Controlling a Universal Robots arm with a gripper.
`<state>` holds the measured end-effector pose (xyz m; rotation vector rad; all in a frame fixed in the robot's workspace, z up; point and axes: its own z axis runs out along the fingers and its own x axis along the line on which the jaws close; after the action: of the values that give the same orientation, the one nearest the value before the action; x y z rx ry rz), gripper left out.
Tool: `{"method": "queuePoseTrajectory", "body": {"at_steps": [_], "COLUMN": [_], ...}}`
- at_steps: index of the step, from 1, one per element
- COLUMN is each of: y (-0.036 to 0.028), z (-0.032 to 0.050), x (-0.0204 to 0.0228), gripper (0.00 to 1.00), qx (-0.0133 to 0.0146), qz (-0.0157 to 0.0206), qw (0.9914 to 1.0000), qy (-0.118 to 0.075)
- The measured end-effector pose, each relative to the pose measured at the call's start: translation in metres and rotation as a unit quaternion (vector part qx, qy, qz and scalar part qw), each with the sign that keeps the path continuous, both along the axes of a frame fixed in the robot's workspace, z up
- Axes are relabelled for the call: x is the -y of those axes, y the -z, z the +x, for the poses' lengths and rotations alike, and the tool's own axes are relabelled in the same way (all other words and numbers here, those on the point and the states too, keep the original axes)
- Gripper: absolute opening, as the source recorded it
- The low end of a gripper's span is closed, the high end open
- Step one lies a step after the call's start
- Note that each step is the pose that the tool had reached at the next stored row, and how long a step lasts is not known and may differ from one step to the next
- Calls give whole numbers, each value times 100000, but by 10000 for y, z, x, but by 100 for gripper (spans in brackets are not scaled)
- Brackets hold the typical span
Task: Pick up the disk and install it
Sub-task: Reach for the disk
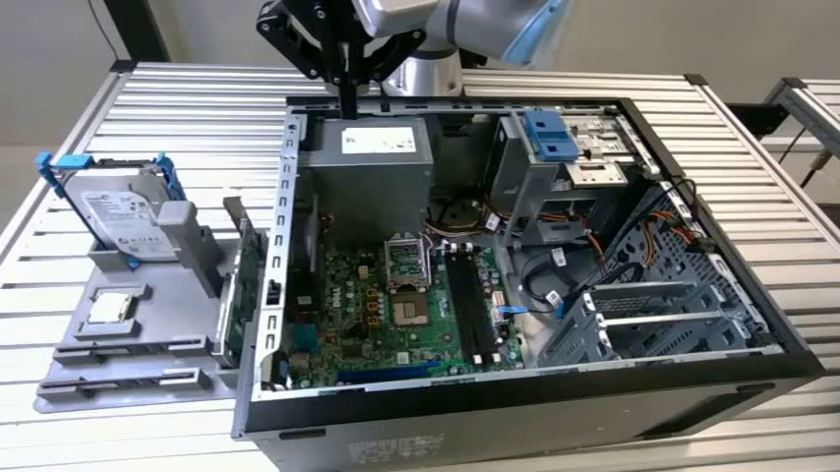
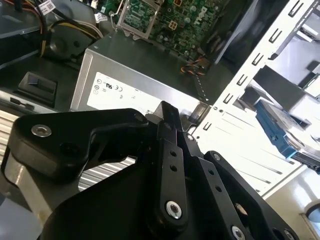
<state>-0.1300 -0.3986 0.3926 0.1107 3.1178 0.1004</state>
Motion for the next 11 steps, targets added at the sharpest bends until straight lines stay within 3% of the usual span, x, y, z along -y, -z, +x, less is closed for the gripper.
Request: {"method": "queuePoseTrajectory", "body": {"at_steps": [6, 11], "y": [0, 0], "z": [-101, -244], "x": [-7, -16], "gripper": [0, 0], "qx": [-2, -3], "qz": [-1, 0], "qw": [100000, 100000], "qy": [1, 2]}}
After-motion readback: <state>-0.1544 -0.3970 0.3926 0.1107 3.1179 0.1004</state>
